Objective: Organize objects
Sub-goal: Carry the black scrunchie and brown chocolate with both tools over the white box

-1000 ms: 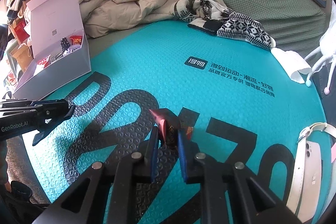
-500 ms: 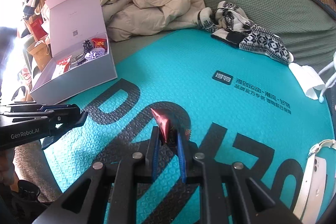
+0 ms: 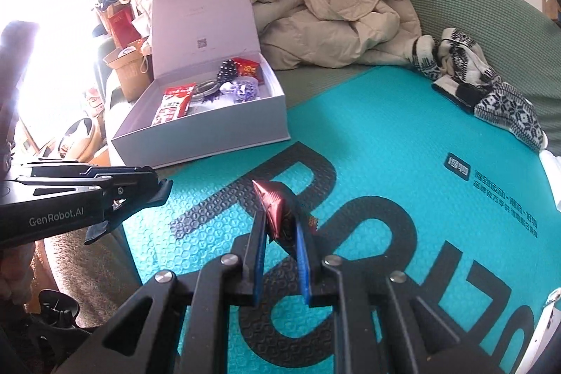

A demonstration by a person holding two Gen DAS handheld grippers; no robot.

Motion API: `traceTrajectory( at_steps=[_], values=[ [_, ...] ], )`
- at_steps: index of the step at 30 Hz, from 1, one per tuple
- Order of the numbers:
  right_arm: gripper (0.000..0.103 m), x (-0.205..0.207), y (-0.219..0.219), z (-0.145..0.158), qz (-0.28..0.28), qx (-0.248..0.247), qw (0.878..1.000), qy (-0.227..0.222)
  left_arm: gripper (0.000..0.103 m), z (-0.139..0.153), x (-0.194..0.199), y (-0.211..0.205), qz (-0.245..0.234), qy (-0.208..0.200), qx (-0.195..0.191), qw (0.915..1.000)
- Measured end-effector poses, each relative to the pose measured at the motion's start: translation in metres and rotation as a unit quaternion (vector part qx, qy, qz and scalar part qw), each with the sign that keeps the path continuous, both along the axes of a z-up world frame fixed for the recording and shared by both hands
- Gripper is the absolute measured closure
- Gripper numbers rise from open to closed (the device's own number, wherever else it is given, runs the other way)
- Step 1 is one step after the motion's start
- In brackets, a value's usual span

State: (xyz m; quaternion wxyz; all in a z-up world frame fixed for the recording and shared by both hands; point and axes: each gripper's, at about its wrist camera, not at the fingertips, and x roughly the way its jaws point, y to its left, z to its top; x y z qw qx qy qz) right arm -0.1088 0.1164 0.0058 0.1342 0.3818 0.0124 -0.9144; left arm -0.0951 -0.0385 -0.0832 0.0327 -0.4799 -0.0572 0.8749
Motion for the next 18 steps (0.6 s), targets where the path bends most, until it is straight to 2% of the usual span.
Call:
traceTrajectory(
  at_steps=[9,18],
  values=[
    [0.088,-0.006,-0.040,0.006,0.072,-0.005,0.997,0.001,0.089,0.008,0.020,-0.035,0.055,0.002,-0.006,0.9985],
    [0.089,-0.018,-0.063,0.020,0.099,-0.011,0.995,0.005,0.089,0.026,0.028,-0.062,0.081,0.012,-0.016,0.9965]
  ],
)
